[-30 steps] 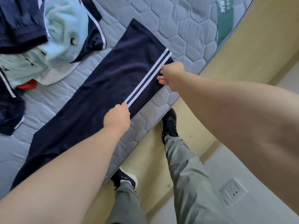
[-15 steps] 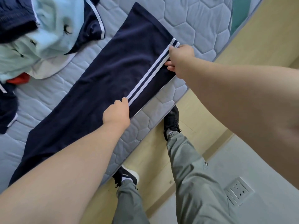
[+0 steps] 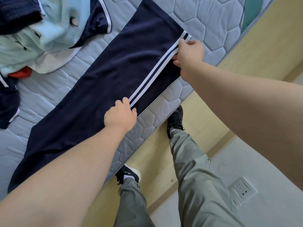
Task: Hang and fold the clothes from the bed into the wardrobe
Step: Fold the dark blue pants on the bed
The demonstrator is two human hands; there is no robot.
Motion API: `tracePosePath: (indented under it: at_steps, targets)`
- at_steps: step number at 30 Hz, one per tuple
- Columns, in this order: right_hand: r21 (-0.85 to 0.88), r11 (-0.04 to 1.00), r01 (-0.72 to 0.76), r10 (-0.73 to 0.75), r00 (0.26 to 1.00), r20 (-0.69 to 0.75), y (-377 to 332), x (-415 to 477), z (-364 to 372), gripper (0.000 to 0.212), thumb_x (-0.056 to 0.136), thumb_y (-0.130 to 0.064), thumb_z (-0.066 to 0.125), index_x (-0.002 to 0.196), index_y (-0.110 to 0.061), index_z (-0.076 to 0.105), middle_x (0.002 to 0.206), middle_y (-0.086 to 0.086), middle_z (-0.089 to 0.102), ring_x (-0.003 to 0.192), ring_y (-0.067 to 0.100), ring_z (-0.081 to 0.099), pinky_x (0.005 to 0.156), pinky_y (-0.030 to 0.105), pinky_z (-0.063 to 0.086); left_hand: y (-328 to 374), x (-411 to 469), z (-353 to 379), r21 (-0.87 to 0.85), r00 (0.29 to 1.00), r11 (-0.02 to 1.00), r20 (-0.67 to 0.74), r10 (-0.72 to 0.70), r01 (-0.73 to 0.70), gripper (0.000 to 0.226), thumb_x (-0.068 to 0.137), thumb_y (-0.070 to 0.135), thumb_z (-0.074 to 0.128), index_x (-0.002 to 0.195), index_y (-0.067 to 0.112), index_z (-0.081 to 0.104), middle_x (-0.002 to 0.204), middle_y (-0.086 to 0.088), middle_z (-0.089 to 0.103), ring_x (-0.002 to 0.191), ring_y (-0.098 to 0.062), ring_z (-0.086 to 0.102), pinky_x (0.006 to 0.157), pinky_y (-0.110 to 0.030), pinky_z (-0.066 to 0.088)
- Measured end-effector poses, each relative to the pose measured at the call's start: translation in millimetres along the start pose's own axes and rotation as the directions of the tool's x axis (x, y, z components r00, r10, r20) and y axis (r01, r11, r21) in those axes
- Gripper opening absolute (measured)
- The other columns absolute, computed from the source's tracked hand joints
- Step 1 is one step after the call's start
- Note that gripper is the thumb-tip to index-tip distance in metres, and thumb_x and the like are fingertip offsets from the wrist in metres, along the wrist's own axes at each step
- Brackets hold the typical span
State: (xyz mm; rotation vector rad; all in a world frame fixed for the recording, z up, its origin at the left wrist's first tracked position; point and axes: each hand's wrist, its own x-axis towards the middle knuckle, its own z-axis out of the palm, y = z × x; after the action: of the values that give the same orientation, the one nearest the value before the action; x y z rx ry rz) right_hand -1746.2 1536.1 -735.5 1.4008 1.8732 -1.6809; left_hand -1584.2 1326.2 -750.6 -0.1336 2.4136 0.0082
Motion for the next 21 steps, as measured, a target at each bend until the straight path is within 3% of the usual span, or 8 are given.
tracePosePath:
  at_steps: [2, 4, 9, 14, 18, 21]
  targets:
    - [0.006, 1.000, 0.016, -0.015, 1.000, -0.008, -2.1, -3.8, -0.5, 0.012, 0.096, -0.024, 0.055, 0.086, -0.021, 0.048, 0.082, 0.001, 0.064, 0.052, 0.012, 0.060, 0.049, 0.020, 0.048, -0.4, 0.4, -2.7, 0.049, 0.998, 0.998, -0.041, 0.044, -0.042, 0.046, 0.096, 0.063, 0.037, 0.093, 0.018, 0.029, 0.085, -0.002, 0.041, 0.062, -0.026, 0.043, 0.047, -0.031, 0.026]
    - [-0.003, 0.999, 0.048, -0.048, 0.999, -0.009, -2.7, -7.7, -2.3, 0.011, 0.095, -0.025, 0.055, 0.088, -0.020, 0.049, 0.083, 0.001, 0.064, 0.051, 0.010, 0.059, 0.048, 0.019, 0.048, -1.2, 0.5, -4.4, 0.102, 0.992, 0.991, -0.081, 0.095, -0.087, 0.047, 0.096, 0.064, 0.035, 0.092, 0.018, 0.029, 0.082, -0.001, 0.040, 0.058, -0.025, 0.041, 0.044, -0.029, 0.021]
    - [-0.012, 0.997, 0.078, -0.078, 0.997, -0.024, -0.6, -14.8, -12.6, 0.007, 0.096, -0.024, 0.052, 0.093, -0.018, 0.049, 0.086, -0.001, 0.061, 0.053, 0.009, 0.056, 0.050, 0.021, 0.052, -2.3, -3.5, -2.2, 0.189, 0.986, 0.976, -0.105, 0.130, -0.108, 0.029, 0.101, 0.038, 0.043, 0.092, 0.018, 0.024, 0.080, -0.001, 0.043, 0.052, -0.023, 0.037, 0.043, -0.028, 0.020]
    - [-0.051, 0.996, 0.075, -0.077, 0.997, -0.032, 1.7, -17.3, -17.3, 0.010, 0.099, -0.026, 0.049, 0.094, -0.019, 0.046, 0.090, -0.002, 0.058, 0.063, 0.012, 0.058, 0.057, 0.027, 0.059, -1.5, -1.2, -3.7, 0.182, 0.997, 0.981, -0.023, 0.073, -0.067, 0.032, 0.088, 0.012, 0.056, 0.095, 0.018, 0.026, 0.080, -0.001, 0.039, 0.045, -0.016, 0.025, 0.041, -0.028, 0.018]
    - [-0.102, 0.992, 0.075, -0.082, 0.994, -0.069, 4.2, -14.6, -19.2, 0.009, 0.101, -0.026, 0.046, 0.097, -0.018, 0.044, 0.086, -0.004, 0.056, 0.061, 0.011, 0.056, 0.061, 0.030, 0.060, -4.1, -12.2, -6.6, 0.228, 0.984, 0.961, -0.049, 0.170, -0.154, 0.033, 0.085, 0.014, 0.058, 0.090, 0.018, 0.025, 0.068, 0.003, 0.027, 0.044, -0.015, 0.022, 0.042, -0.027, 0.016]
    - [-0.137, 0.990, 0.042, -0.058, 0.991, -0.119, 12.6, -8.7, -23.3, 0.005, 0.100, -0.023, 0.046, 0.098, -0.019, 0.043, 0.089, -0.002, 0.056, 0.075, 0.019, 0.057, 0.080, 0.042, 0.059, -8.5, -29.2, -6.5, 0.239, 0.951, 0.933, -0.092, 0.297, -0.268, 0.031, 0.077, 0.017, 0.064, 0.084, 0.016, 0.033, 0.063, 0.002, 0.030, 0.042, -0.018, 0.027, 0.043, -0.026, 0.017]
